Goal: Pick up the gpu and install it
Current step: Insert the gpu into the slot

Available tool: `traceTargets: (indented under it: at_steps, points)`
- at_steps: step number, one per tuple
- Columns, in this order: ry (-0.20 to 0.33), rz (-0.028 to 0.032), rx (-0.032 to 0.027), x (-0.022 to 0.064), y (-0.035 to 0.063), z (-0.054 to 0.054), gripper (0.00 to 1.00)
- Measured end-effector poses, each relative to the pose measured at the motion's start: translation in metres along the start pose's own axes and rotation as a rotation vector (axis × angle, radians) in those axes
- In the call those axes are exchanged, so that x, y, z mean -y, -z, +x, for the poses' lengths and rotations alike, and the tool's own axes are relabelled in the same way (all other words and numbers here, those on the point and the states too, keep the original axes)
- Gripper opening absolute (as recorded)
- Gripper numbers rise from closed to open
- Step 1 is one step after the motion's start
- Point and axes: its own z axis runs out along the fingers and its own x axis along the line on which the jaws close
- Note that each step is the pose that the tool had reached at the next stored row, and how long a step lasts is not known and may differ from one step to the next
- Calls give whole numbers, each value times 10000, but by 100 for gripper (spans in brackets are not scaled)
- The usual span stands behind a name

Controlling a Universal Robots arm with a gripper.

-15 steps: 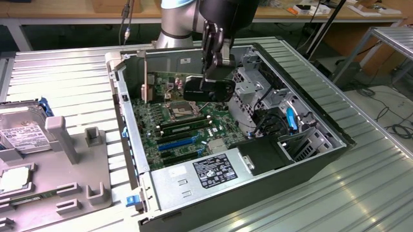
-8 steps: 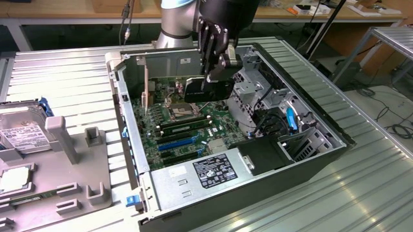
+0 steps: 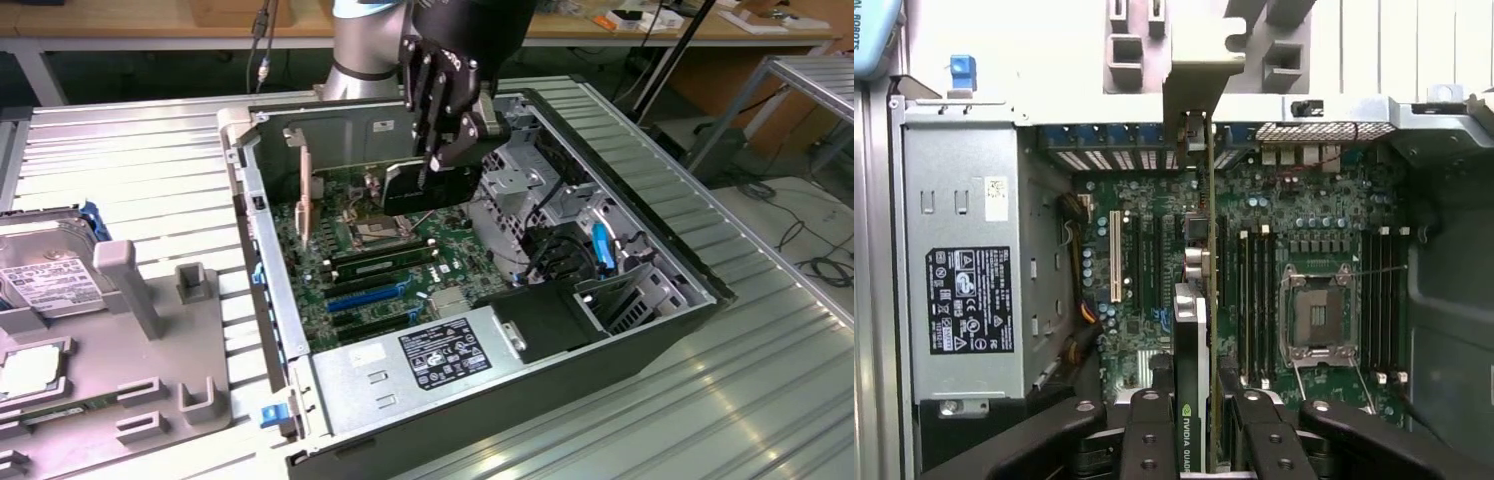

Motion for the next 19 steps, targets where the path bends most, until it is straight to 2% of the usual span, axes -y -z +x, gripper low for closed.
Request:
traceTargets:
  at_steps: [11,15,16,19]
  points:
    - [1388,-22,-55,3,0,0,27]
    - [1289,-20,-51,7,-16,-1,27]
    - [994,-16,-35,8,-40,0,27]
    - [830,-9,42,34,-85,-6,27]
